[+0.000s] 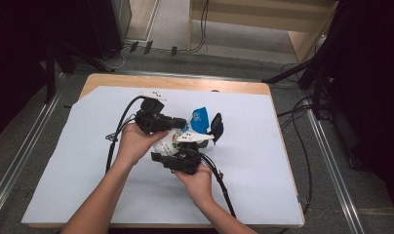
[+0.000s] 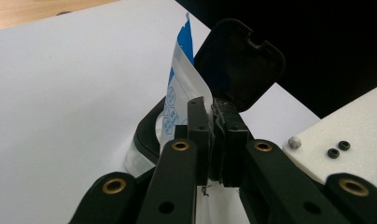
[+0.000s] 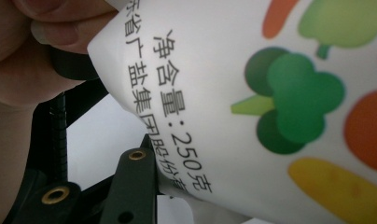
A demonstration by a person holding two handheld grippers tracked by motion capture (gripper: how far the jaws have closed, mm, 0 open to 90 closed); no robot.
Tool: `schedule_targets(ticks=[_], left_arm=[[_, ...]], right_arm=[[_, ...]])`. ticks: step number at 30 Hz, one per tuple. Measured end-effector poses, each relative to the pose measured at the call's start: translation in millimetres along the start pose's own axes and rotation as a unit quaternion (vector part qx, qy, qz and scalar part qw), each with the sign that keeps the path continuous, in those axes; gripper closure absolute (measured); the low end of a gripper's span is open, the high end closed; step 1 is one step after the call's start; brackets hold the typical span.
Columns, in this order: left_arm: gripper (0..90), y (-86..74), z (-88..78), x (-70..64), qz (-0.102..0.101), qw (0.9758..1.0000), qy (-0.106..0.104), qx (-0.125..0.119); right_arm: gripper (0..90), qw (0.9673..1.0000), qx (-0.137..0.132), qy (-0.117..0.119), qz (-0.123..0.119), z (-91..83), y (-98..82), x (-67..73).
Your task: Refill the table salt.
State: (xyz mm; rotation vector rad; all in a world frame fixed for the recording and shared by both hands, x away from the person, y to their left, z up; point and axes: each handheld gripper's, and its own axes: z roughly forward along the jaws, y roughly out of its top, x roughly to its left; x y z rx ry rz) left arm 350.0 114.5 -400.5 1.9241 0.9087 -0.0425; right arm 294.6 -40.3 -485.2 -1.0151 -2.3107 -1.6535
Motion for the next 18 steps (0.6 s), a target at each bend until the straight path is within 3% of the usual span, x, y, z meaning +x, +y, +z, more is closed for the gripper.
schedule_targets(ticks=[15, 18], left_arm=[[85.3, -0.1, -1.4, 3.0, -0.005, 0.9999, -0.008, 0.007], [84.8, -0.2, -2.4, 2.3, -0.004, 0.9999, 0.000, 0.009]], right_arm=[[65.5, 0.9999, -0.005, 0.004, 0.011, 0.2, -2.8, 0.3], [65.5, 1.0000, -0.003, 0.002, 0.009, 0.7, -3.3, 0.3]])
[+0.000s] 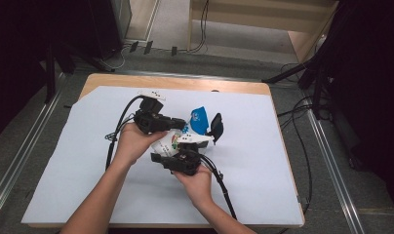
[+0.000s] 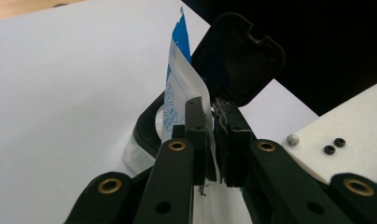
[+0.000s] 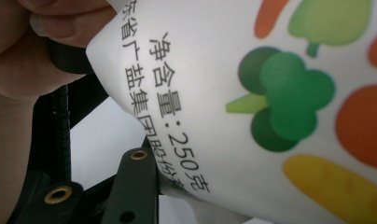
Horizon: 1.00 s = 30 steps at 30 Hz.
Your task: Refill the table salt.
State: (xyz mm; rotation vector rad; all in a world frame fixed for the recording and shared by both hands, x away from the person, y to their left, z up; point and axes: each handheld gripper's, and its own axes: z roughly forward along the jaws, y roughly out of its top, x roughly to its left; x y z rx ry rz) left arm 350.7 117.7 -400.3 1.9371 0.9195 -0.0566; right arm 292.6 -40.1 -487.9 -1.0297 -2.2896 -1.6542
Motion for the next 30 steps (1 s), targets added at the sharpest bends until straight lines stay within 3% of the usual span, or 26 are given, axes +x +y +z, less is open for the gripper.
schedule_targets(ticks=[7, 14, 30], left_arm=[[84.5, 0.8, 0.4, 0.9, -0.003, 1.0000, -0.002, 0.009], [86.9, 5.2, -0.2, -4.9, 0.016, 0.9994, 0.016, 0.028], [84.1, 13.3, -0.9, -8.0, 0.022, 0.9967, 0.034, 0.070]], right_arm=[[65.7, 1.0000, 0.002, -0.005, -0.005, 0.9, -0.5, 0.1], [65.7, 1.0000, 0.000, 0.000, 0.001, 0.6, 0.3, 1.9], [65.7, 1.0000, 0.003, 0.001, -0.003, 1.7, 0.3, 2.4]])
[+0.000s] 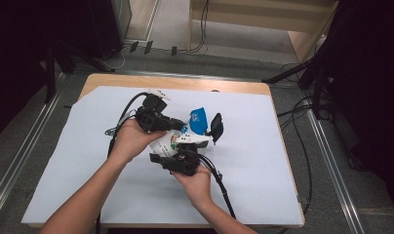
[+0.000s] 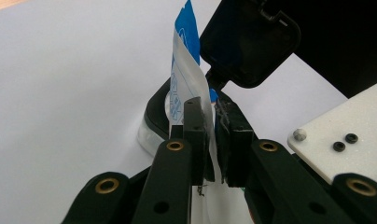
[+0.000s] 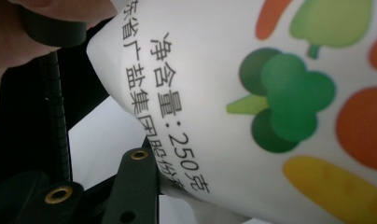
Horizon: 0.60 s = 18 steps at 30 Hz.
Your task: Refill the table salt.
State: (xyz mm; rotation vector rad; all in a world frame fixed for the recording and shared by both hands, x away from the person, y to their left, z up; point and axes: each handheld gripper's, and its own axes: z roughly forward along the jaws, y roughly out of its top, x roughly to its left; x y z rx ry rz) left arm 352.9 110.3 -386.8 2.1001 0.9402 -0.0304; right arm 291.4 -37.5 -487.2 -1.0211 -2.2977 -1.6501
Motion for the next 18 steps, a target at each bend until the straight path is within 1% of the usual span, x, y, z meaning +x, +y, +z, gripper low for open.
schedule_targets(ticks=[2, 5, 6, 8, 10, 13, 18], left_arm=[[85.4, 2.2, 0.3, -1.8, 0.000, 1.0000, 0.003, 0.008], [86.9, 6.0, 0.3, -3.3, 0.007, 0.9997, 0.007, 0.021], [87.1, 7.0, 0.4, -3.2, 0.005, 0.9997, 0.006, 0.024], [87.5, 8.7, 0.6, -2.2, 0.000, 0.9996, 0.003, 0.028], [87.7, 10.6, 0.4, -1.6, 0.000, 0.9996, 0.003, 0.029], [87.7, 12.9, 0.4, -2.1, 0.001, 0.9995, 0.005, 0.032], [87.8, 14.3, 0.4, -2.9, -0.001, 0.9993, 0.011, 0.037]], right_arm=[[65.8, 1.0000, 0.000, -0.001, -0.001, 0.4, -0.6, 0.1], [65.8, 1.0000, -0.001, 0.001, 0.001, -0.2, -0.2, 0.6], [65.8, 1.0000, -0.002, 0.002, 0.002, -0.5, 0.1, 0.5], [65.8, 1.0000, -0.002, 0.005, 0.004, -0.8, 0.6, 0.2], [65.8, 1.0000, -0.004, 0.007, 0.005, -1.1, 1.4, 0.1], [65.6, 0.9998, -0.006, 0.013, 0.012, -2.0, 3.1, -0.2], [65.0, 0.9998, -0.006, 0.016, 0.013, -1.2, 4.0, -0.6]])
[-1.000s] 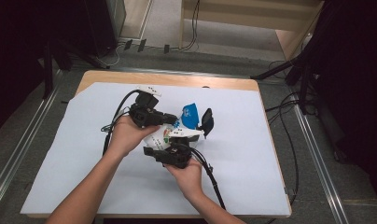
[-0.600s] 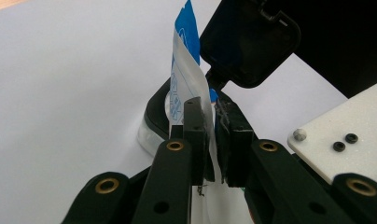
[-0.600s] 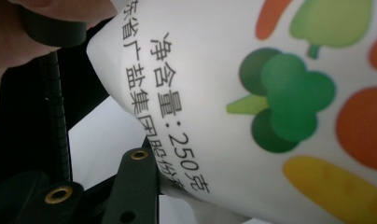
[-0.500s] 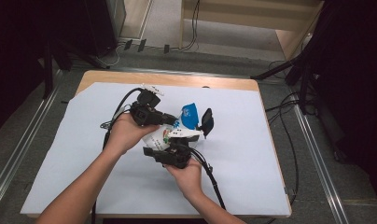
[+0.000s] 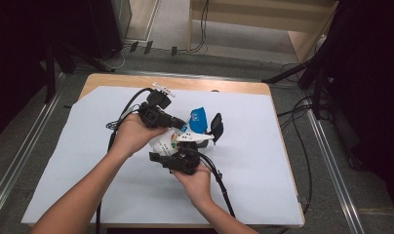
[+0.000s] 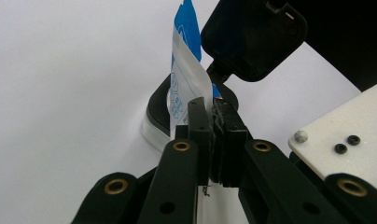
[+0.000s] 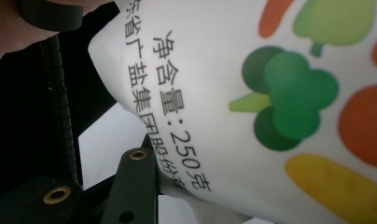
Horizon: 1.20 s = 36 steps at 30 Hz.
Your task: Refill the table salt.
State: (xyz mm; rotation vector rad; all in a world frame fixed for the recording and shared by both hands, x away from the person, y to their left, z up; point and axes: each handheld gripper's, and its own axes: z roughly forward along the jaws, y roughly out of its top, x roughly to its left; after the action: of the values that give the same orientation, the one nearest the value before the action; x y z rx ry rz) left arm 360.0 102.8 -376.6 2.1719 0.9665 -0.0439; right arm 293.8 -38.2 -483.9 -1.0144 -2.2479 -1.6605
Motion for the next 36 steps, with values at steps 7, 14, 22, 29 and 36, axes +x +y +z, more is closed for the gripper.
schedule_targets(ticks=[7, 14, 22, 29, 36], left_arm=[[88.2, -1.4, -0.5, 1.4, -0.005, 1.0000, -0.007, -0.001], [88.1, -0.8, 0.0, -0.8, 0.002, 1.0000, -0.004, 0.000], [88.1, -1.2, 0.8, -1.3, 0.005, 1.0000, -0.007, -0.002], [88.2, -1.2, 1.1, -0.8, 0.009, 0.9999, -0.006, -0.002], [87.9, 0.6, -0.2, -1.6, 0.011, 0.9999, -0.006, -0.003]], right_arm=[[64.9, 1.0000, -0.002, -0.004, 0.001, 2.5, -0.3, 1.5], [65.1, 1.0000, -0.006, -0.005, 0.003, 2.4, -0.1, 1.9], [65.4, 0.9999, -0.008, -0.007, 0.000, 2.1, 0.3, 1.8], [65.7, 1.0000, -0.007, -0.005, 0.001, 2.0, 1.1, 1.3], [65.9, 0.9999, -0.012, 0.002, 0.001, 1.2, 5.1, 2.6]])
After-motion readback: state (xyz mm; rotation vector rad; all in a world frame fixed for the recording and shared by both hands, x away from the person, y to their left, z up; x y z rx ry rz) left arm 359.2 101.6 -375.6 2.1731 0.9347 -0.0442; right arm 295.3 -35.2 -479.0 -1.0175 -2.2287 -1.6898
